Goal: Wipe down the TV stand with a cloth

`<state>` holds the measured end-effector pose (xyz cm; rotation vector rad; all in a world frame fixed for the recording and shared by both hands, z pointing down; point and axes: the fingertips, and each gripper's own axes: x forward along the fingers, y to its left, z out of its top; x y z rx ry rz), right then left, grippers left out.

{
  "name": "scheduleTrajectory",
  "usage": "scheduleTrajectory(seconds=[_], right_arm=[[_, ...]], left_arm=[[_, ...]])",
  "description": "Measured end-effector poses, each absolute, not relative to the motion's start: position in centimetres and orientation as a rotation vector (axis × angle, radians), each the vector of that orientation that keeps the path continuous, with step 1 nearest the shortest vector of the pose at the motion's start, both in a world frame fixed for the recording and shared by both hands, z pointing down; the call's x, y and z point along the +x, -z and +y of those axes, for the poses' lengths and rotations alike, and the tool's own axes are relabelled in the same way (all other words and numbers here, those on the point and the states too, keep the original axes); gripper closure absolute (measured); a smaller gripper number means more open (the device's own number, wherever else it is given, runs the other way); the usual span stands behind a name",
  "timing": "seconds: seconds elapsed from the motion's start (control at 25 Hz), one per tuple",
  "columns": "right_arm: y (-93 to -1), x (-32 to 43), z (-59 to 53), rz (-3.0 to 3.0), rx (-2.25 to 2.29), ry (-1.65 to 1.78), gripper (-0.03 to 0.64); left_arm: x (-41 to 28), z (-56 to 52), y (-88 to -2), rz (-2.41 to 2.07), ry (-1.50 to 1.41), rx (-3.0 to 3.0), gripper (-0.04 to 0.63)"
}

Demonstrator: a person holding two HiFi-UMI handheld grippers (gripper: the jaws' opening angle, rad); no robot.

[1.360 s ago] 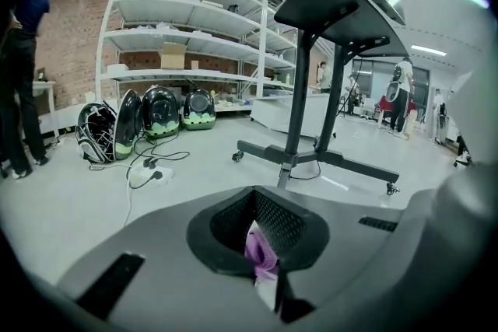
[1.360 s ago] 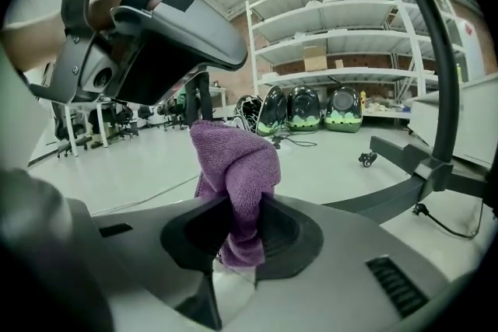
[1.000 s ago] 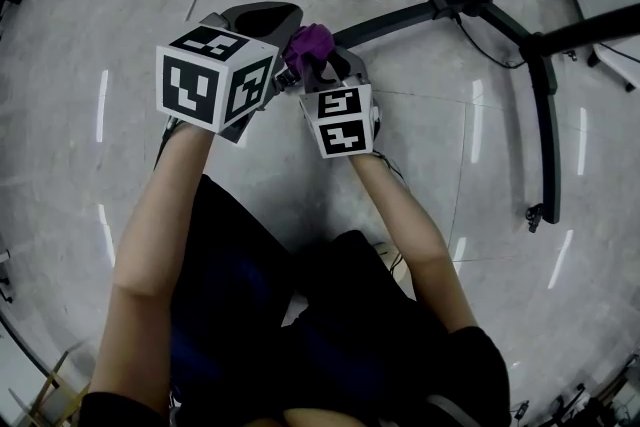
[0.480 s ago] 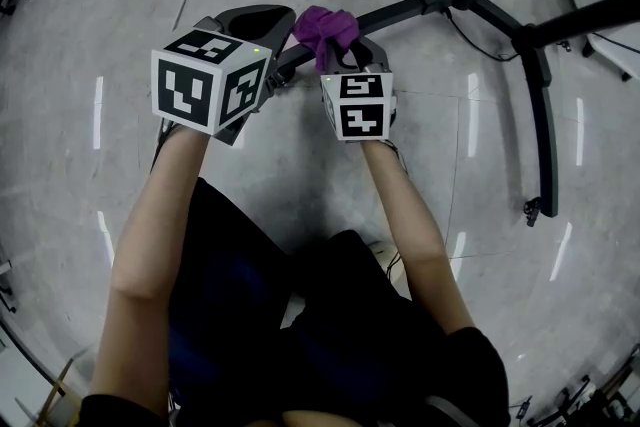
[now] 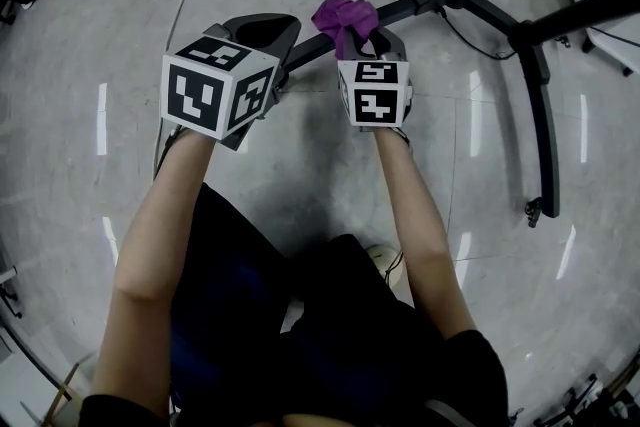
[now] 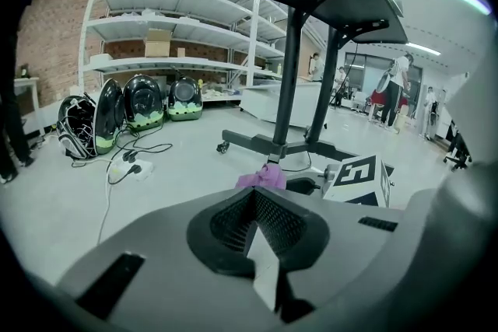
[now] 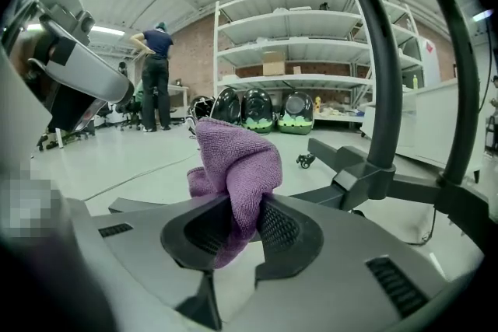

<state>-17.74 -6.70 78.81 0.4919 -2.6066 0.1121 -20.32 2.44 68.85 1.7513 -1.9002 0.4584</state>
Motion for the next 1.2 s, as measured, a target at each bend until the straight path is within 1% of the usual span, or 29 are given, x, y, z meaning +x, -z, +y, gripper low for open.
scheduleTrajectory(seconds=[0.28, 0.56, 0.84, 1.2], right_arm=[[-78.4, -17.4, -10.2, -2.592, 0.545, -0.068, 0.517], [-78.4, -15.8, -15.1, -2.558, 0.675, -0.063, 0.517], [-78.0, -14.6, -18.6, -2.489, 0.755, 0.075, 0.516], [-76.1, -14.1, -21.3, -2.488, 0.859, 0.106, 0.516]], left_arm=[[-18.6, 0.9, -69.0, -1.881, -0.481, 1.779, 0.589], [-17.5, 0.1, -70.0, -1.857, -0.599, 1.823, 0.589], [-17.0, -0.5, -70.8, -1.833, -0.604, 1.831, 0.589], [-17.7, 0.0, -70.8, -1.837, -0.605, 1.821, 0.589]])
